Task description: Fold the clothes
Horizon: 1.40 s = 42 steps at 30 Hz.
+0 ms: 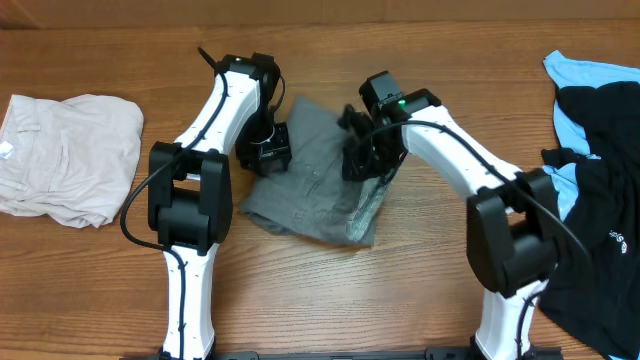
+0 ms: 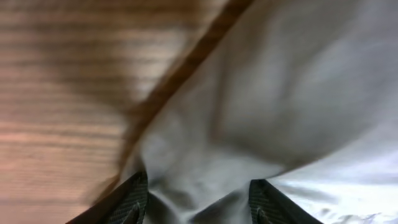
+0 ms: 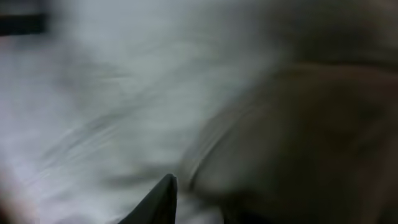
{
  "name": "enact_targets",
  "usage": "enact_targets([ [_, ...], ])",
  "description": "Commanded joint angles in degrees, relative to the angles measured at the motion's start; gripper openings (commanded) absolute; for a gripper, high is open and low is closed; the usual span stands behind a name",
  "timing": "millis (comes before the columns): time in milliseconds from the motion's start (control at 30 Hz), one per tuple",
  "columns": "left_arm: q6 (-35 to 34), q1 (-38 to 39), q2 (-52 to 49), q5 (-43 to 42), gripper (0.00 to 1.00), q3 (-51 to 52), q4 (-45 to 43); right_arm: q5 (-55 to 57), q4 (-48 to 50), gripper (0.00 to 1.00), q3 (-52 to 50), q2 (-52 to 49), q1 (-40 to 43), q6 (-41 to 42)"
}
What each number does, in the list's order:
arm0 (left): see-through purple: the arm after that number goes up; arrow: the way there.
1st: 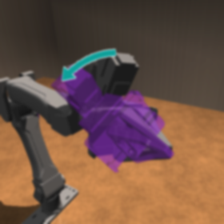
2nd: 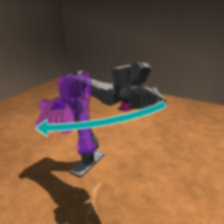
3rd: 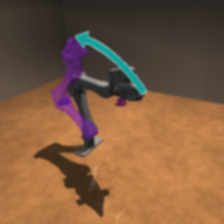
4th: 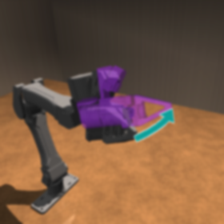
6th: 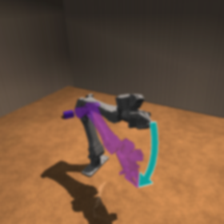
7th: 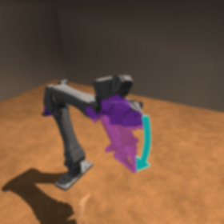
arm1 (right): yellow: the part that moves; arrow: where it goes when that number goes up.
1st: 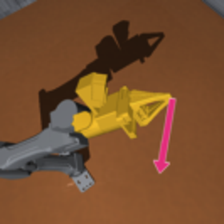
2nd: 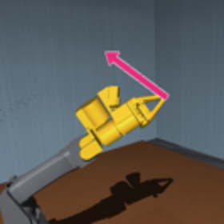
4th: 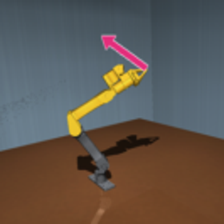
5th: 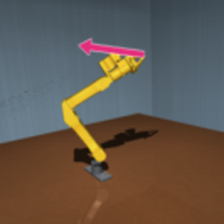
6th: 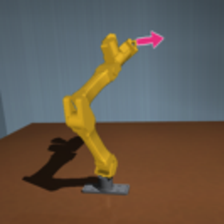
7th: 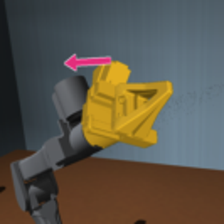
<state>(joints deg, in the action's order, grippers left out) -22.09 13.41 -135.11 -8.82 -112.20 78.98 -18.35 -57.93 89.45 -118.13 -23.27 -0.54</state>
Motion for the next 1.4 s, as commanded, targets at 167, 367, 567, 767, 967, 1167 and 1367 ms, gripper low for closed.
enact_targets([
  [167, -0.76, -0.04, -0.5, 4.94, 0.52, -0.68, 5.11, 25.83, -0.13, 0.27, -0.24, -0.87, 3.85, 19.02],
  [367, -1.77, 0.13, -0.09, 3.82, 0.49, -0.68, 7.85, 25.75, -5.57, 0.26, 0.87, 0.9, 4.55, 18.51],
  [567, -1.2, 0.11, 6.49, 2.56, 0.49, -1.01, 3.15, 20.06, -6.75, 0.27, 1.07, 10.25, 4.66, 17.0],
  [767, 1.09, 0.07, 13.86, 1.51, 0.81, -1.09, -16.96, -2.84, -6.34, 0.29, 1.05, 15.98, 4.39, 12.02],
  [967, 2.97, 0.92, 10.97, -1.18, 0.8, -1.07, -32.46, -9.18, -8.13, 0.29, -1.68, 15.78, 1.36, 12.52],
  [1167, 4.37, 2.38, 4.26, -4.31, 0.77, -1.07, -38.42, -9.2, -4.17, 0.31, -9.16, 15.78, -1.16, 12.55],
  [1367, 7.39, 3.28, -2.21, -3.85, 0.76, -1.07, -35.23, -9.16, 1.79, 0.35, -21.05, 15.78, -1.16, 12.52],
])
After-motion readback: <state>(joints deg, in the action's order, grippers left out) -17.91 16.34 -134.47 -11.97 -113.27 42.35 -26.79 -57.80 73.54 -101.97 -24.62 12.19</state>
